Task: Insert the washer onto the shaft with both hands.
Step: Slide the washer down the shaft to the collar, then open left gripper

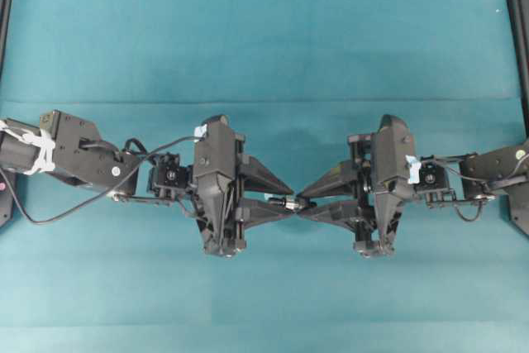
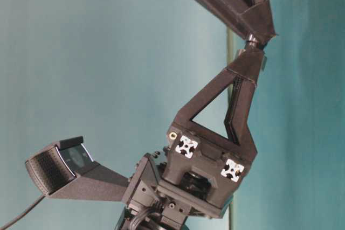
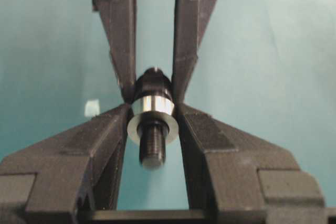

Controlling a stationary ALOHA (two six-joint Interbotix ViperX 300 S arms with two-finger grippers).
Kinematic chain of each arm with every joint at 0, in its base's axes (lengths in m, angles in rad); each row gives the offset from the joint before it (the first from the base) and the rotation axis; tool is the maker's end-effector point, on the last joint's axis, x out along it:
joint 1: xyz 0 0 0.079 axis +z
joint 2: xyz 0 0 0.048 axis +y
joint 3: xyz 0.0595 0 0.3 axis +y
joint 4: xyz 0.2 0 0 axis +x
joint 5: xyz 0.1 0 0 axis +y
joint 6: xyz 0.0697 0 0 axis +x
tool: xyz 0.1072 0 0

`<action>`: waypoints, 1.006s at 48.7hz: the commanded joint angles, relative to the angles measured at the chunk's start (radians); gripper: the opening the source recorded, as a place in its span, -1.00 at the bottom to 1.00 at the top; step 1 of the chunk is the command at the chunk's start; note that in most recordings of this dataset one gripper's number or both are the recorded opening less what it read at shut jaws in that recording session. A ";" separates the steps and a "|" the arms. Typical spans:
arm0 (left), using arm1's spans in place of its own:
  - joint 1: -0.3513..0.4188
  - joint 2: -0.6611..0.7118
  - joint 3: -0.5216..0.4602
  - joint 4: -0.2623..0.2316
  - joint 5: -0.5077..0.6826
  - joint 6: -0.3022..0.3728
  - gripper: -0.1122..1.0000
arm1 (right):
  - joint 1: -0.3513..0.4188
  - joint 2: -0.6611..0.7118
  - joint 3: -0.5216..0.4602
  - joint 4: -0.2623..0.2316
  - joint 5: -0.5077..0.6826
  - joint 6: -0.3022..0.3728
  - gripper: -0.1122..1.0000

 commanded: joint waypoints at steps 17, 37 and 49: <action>0.003 0.002 -0.041 0.000 0.035 0.008 -0.13 | -0.003 -0.008 -0.023 0.000 -0.012 -0.002 -0.80; 0.011 0.003 -0.054 0.000 0.072 -0.005 -0.13 | -0.003 -0.008 -0.018 -0.012 0.014 -0.003 -0.80; 0.011 0.002 -0.060 0.000 0.075 -0.006 -0.13 | 0.000 -0.006 -0.012 -0.021 0.044 -0.003 -0.80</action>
